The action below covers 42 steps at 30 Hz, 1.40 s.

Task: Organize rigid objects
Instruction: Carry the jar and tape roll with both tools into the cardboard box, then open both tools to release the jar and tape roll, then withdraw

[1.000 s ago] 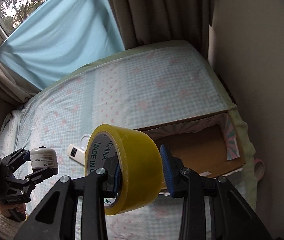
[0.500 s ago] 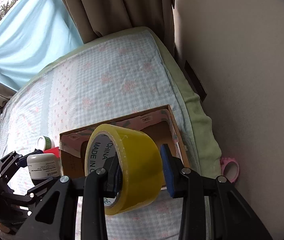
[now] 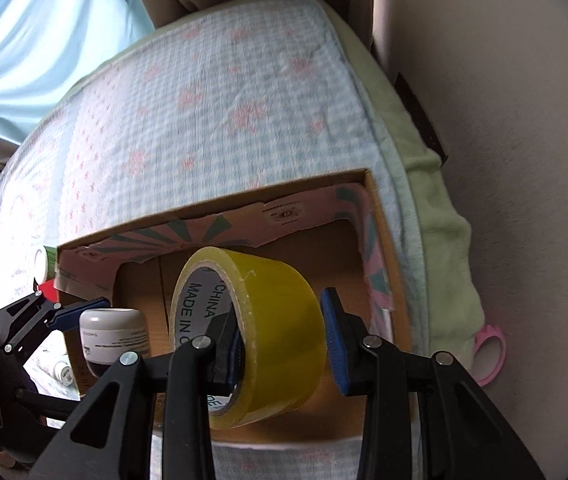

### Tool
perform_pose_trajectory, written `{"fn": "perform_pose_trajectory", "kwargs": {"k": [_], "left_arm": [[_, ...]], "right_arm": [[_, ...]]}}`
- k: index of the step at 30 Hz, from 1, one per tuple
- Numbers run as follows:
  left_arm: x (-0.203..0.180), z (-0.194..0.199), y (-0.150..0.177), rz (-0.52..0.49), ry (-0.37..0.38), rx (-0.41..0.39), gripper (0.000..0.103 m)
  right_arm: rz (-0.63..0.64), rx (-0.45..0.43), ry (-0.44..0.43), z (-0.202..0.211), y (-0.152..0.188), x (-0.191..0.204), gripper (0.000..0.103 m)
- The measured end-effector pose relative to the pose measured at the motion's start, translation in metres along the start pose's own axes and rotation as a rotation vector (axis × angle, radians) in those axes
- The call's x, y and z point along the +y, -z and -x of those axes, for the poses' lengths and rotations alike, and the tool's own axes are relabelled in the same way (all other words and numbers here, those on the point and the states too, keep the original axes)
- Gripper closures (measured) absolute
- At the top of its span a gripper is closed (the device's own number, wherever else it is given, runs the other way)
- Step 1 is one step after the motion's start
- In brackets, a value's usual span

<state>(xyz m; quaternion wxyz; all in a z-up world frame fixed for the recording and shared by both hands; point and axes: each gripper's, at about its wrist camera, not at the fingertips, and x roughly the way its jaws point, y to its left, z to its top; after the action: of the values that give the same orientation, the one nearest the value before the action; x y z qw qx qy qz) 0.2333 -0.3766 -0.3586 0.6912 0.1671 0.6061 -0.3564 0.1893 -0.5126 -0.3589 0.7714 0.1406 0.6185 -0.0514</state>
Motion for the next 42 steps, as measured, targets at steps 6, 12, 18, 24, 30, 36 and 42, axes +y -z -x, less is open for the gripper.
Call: {"fn": "perform_pose_trajectory", "kwargs": {"k": [6,12,18,24,30,36,42], "left_arm": [[0.003,-0.025,-0.001,-0.063,-0.039,0.06,0.039],[-0.004,-0.017,-0.006,-0.121,-0.089,0.033,0.011],[-0.001,-0.003,0.001,-0.128,-0.059,0.013,0.0],[-0.001,0.012,0.009,-0.079,-0.036,0.008,0.0],[-0.009,0.036,0.012,-0.065,-0.042,-0.016,0.0],[-0.017,0.08,0.02,-0.034,-0.046,-0.076,0.0],[-0.019,0.132,0.045,-0.001,-0.067,-0.14,0.0]], "right_arm": [[-0.003,0.044,0.012,-0.022,-0.005,0.005,0.071],[0.05,0.094,0.029,-0.028,-0.013,0.017,0.041],[0.071,0.064,0.08,-0.019,-0.004,0.004,0.0],[0.069,0.022,0.124,-0.019,0.014,-0.004,0.0],[0.028,-0.001,0.092,-0.001,0.025,-0.016,0.0],[0.072,-0.025,0.152,0.031,0.027,-0.005,0.0],[0.062,-0.099,0.139,0.091,0.04,0.018,0.0]]}}
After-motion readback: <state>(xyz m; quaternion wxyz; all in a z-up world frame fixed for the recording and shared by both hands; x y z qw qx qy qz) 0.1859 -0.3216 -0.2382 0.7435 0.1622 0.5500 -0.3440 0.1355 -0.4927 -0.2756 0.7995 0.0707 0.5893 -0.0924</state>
